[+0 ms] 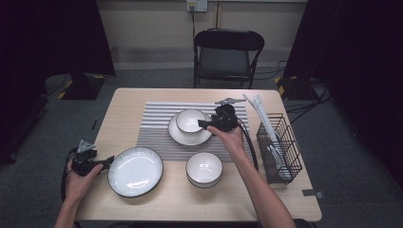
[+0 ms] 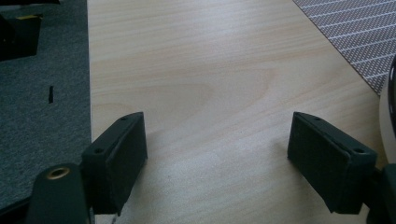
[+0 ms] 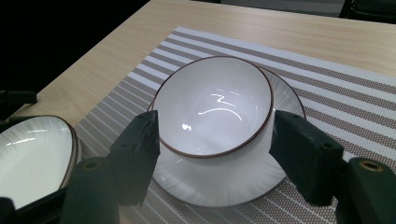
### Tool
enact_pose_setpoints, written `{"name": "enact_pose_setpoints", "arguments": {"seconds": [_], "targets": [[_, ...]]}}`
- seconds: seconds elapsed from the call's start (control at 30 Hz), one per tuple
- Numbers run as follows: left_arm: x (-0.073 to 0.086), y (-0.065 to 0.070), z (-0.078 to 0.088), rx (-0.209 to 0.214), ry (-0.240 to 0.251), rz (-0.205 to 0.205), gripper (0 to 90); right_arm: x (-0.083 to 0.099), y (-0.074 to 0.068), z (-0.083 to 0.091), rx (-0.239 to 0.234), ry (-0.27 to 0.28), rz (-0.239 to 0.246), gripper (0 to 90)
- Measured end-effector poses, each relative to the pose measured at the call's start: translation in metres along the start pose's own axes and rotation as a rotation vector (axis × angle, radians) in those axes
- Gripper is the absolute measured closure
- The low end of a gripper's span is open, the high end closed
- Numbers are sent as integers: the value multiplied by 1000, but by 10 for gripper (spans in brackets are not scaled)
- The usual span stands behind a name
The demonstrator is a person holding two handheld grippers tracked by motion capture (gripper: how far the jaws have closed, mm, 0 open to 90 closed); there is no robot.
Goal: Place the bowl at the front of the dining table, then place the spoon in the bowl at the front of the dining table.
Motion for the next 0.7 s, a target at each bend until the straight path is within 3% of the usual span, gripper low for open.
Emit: {"name": "enact_pose_setpoints", "arguments": {"seconds": [0.33,0.5,0.7], "targets": [[0,0,0,0,-1,-2,194,3,-14,24,-41,37,1,335],[0,0,0,-1,0,0,194,10,-16,32,-25,14,14,352],[0,0,0,-1,-1,-2,192,11,-18,50,-21,42,20,380]]}}
Point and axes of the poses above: each handheld gripper's, and its own axes: z roughly backward along the jaws, x roughly out of its underside, y roughly to its right, the point moved 9 cm from there along -z, roughly forward along the jaws, and after that the axes turned 2 degrees about z, right-handed, at the moved point
